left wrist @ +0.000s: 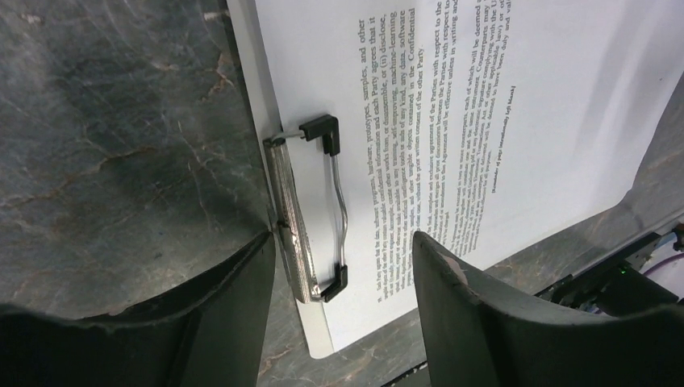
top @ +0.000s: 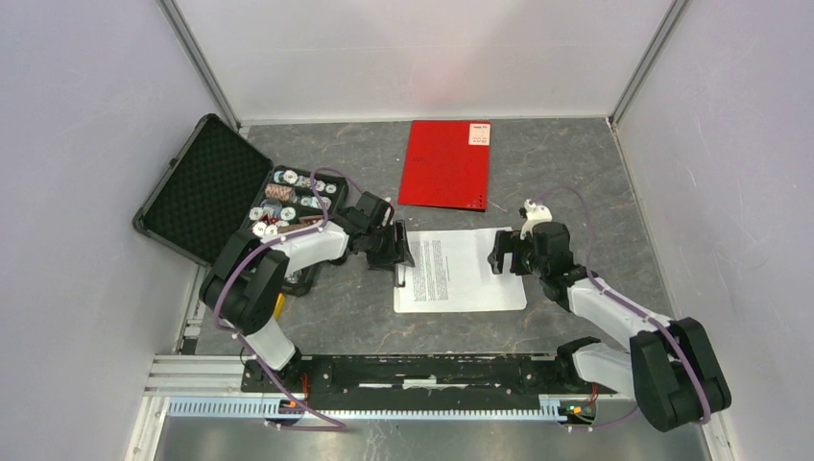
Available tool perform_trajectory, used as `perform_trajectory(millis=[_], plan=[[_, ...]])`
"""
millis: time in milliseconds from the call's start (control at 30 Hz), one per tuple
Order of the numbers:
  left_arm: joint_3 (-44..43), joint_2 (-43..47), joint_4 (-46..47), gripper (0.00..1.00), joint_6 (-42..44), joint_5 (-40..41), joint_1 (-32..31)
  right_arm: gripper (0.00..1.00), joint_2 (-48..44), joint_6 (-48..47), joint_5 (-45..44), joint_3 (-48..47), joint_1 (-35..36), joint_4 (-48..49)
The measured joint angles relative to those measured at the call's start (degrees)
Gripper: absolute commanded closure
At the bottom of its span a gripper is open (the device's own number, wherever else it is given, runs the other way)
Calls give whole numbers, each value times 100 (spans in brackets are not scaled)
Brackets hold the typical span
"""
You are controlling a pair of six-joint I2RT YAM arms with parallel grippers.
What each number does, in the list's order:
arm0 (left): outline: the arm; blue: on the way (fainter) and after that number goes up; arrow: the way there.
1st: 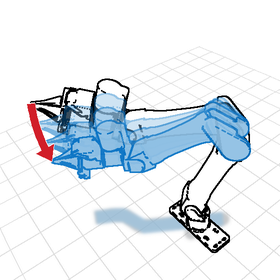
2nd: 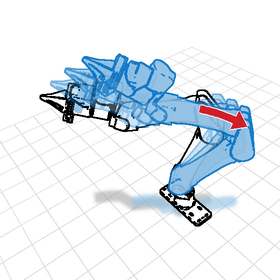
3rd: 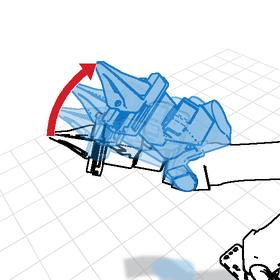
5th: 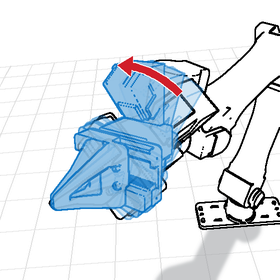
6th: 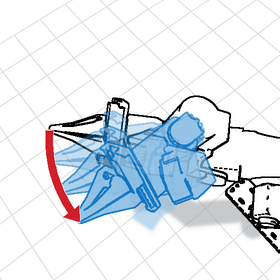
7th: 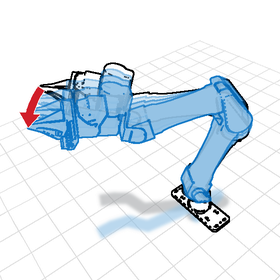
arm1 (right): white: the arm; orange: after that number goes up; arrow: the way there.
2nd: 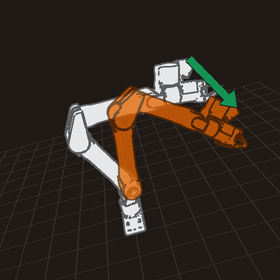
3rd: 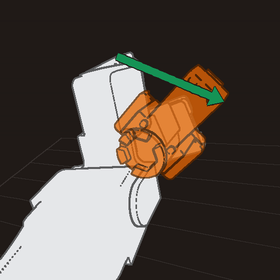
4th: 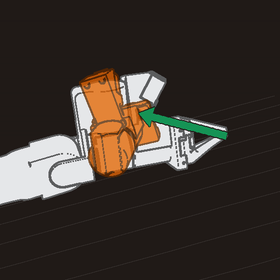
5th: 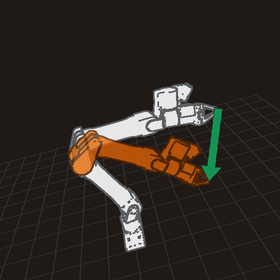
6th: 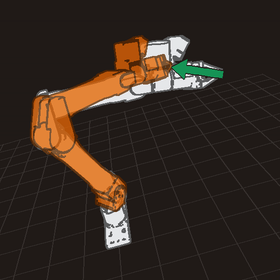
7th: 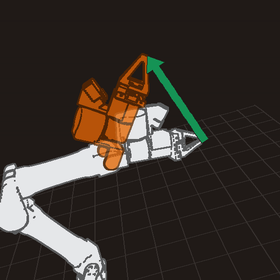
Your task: Put the files into the folder
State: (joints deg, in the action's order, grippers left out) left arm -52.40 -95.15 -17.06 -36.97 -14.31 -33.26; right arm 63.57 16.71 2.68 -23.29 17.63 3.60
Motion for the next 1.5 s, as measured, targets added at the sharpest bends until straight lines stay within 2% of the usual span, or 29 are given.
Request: perform_trajectory(millis=[267,367,433,467,633,800,967,1067,1200,1300,1500], plan=[[-149,540,-468,30,50,-76,0,2,-688,-240,114,-542,35,-682],[-245,1119,-719,18,201,-13,0,2,-1025,-262,138,-540,203,-979],[-313,1541,-883,9,315,116,0,2,-1207,-192,125,-540,444,-1051],[-348,1816,-994,1,391,223,0,2,-1294,-133,76,-533,660,-1062],[-433,3436,-1412,0,710,748,0,2,-1279,369,-428,-415,1836,-925],[-203,4806,-1615,0,966,1123,0,2,-234,702,-1401,-592,3237,-634],[315,5582,-1971,0,1078,1589,0,2,1346,767,-2365,-1587,4111,-566],[407,5737,-2144,0,1093,1814,0,7,2142,763,-2621,-2288,4343,-437],[407,5923,-2249,0,1095,2168,0,24,2997,741,-2765,-3060,4489,-343],[407,6065,-2297,0,1095,2337,0,32,3482,743,-2839,-3449,4533,-323],[407,6273,-2326,0,1095,2553,0,32,4214,739,-2938,-3978,4538,-413]])
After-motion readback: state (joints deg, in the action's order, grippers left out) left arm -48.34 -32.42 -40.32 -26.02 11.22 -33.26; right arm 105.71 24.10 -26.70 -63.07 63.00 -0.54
